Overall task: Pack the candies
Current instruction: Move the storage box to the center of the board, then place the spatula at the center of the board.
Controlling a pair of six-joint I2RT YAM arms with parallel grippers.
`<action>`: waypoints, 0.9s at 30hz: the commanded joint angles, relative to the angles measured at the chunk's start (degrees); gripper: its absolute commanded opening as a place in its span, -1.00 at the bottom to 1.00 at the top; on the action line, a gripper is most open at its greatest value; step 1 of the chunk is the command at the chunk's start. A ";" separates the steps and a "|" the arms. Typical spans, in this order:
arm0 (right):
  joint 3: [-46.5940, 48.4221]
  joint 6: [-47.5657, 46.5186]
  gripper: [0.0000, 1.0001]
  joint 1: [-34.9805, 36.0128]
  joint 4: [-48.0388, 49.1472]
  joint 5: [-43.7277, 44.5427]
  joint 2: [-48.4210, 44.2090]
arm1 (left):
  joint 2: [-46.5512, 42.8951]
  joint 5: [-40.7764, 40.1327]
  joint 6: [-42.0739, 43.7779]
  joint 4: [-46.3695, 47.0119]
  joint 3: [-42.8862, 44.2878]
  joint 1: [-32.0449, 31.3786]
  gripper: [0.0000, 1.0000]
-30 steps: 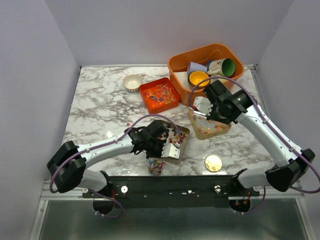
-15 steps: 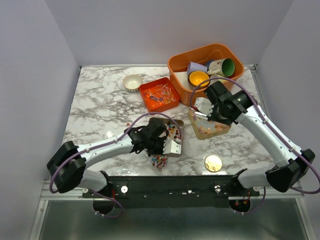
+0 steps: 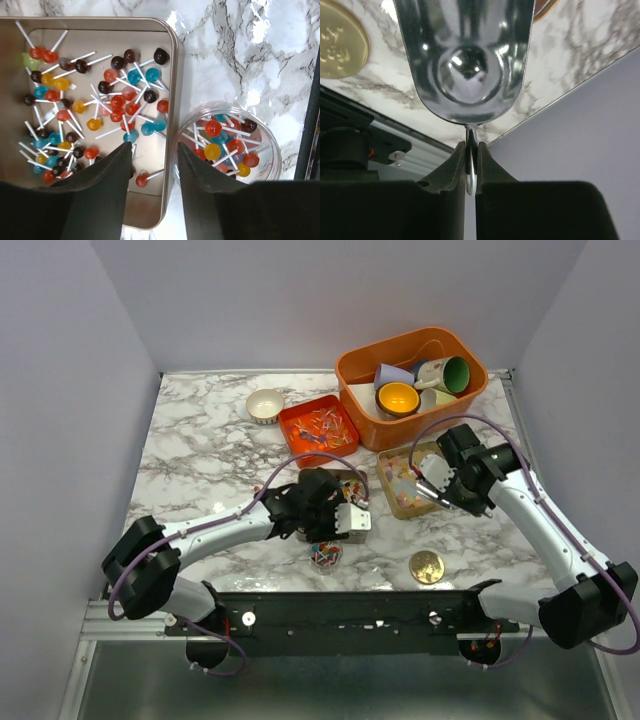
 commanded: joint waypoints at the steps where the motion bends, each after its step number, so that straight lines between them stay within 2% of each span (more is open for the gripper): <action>1: -5.82 2.73 -0.99 -6.88 6.00 -6.02 -2.47 | -4.19 0.50 -0.52 -1.56 1.66 0.24 0.14; 5: -3.29 5.37 -0.99 -18.46 9.08 -11.21 2.35 | -6.30 1.29 -0.78 -5.42 4.99 0.41 0.32; 7: -0.56 6.16 -0.99 -22.00 10.49 -13.58 6.39 | -8.14 1.90 -1.13 -7.71 6.32 0.59 0.39; 11: 2.78 5.64 -0.99 -28.51 13.56 -14.21 13.60 | -11.14 3.66 -3.14 -10.26 9.13 2.69 0.41; 14: 5.15 5.81 -0.99 -30.45 16.64 -14.30 19.14 | -11.49 3.75 -6.74 -9.56 9.14 6.73 0.42; 19: 9.02 7.39 -0.99 -32.83 20.68 -15.09 28.02 | -9.30 6.12 -10.97 -6.75 7.91 18.66 0.43; 22: 10.34 6.61 -0.99 -33.53 22.61 -14.83 32.77 | -7.89 6.74 -13.87 -5.43 7.20 22.55 0.44; 26: 9.82 5.55 -0.99 -33.62 25.16 -14.39 36.81 | -5.61 6.13 -20.98 -2.80 5.80 23.97 0.54; 27: 9.47 5.55 -0.92 -33.71 26.21 -14.30 37.17 | -5.08 4.91 -22.47 -1.75 5.71 23.97 0.56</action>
